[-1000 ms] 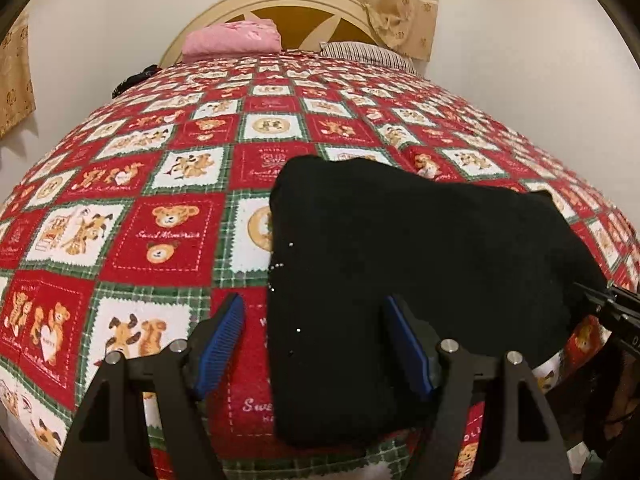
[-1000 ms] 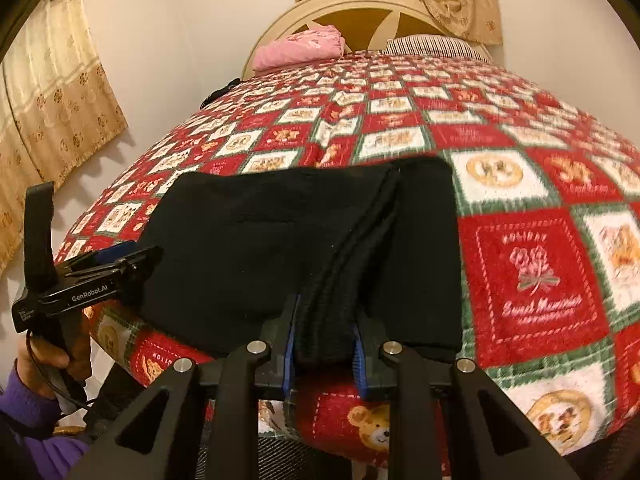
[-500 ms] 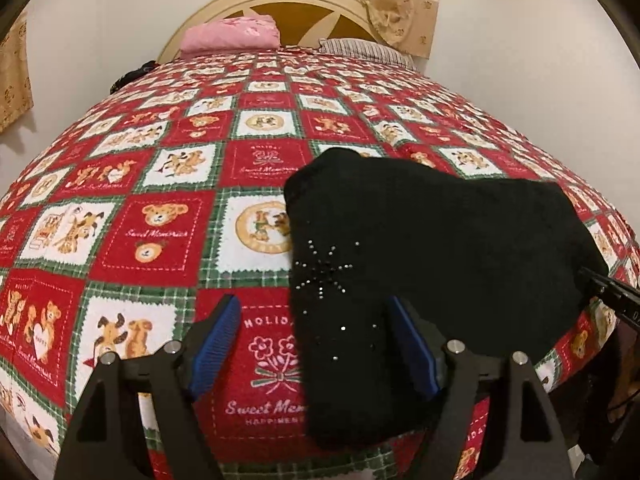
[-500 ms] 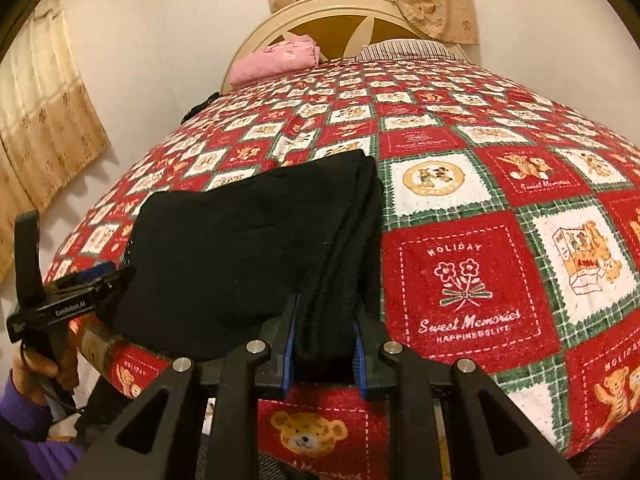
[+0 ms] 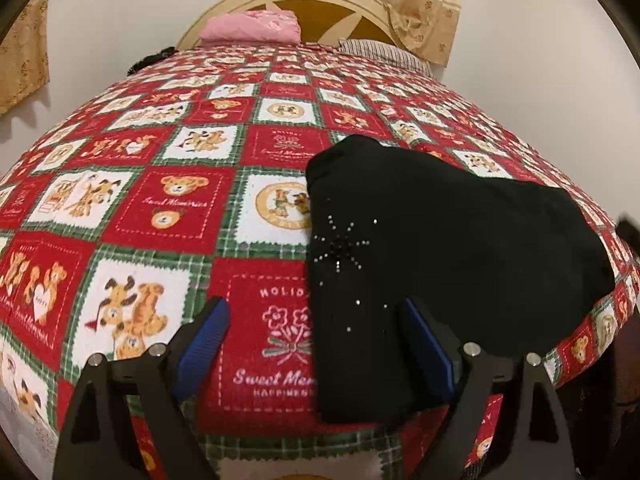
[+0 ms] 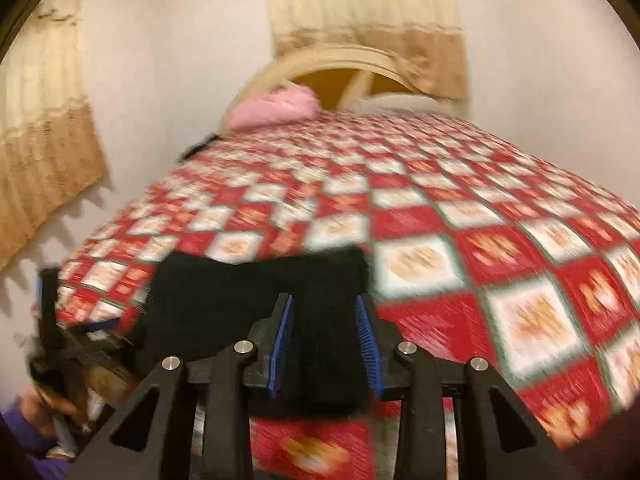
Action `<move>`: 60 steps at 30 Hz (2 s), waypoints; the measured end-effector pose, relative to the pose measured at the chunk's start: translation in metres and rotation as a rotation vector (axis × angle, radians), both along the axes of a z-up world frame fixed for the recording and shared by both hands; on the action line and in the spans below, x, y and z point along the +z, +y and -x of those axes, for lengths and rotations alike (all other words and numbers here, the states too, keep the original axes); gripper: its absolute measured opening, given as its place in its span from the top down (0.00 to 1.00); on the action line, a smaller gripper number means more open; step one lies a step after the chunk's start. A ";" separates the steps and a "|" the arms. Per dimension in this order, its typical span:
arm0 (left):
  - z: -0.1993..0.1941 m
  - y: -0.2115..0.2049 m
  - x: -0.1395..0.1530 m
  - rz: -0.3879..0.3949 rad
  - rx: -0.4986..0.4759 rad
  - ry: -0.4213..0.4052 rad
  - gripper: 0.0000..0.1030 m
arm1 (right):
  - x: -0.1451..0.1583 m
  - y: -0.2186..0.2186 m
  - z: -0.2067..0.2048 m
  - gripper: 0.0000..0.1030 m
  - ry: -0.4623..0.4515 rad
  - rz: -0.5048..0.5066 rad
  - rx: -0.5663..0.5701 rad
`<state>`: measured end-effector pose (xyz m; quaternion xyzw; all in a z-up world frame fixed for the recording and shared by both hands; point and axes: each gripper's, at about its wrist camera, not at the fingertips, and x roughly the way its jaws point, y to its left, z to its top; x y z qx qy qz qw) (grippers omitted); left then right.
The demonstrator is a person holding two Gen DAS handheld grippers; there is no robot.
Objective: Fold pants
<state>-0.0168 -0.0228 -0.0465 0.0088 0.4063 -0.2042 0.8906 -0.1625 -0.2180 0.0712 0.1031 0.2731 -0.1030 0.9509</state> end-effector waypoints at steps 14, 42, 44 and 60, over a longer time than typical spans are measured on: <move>0.002 0.005 -0.003 0.028 0.000 0.011 0.14 | -0.077 0.144 -0.241 0.76 0.453 0.124 0.467; -0.001 -0.015 0.026 -0.073 -0.022 -0.066 0.12 | -0.038 -0.013 -0.021 0.74 0.125 -0.034 0.069; -0.003 -0.027 0.037 -0.070 -0.044 -0.098 0.12 | -0.043 -0.013 -0.007 0.74 0.138 -0.008 0.070; -0.027 -0.062 0.012 -0.071 -0.051 0.026 0.04 | -0.063 -0.008 0.024 0.74 0.077 -0.027 0.032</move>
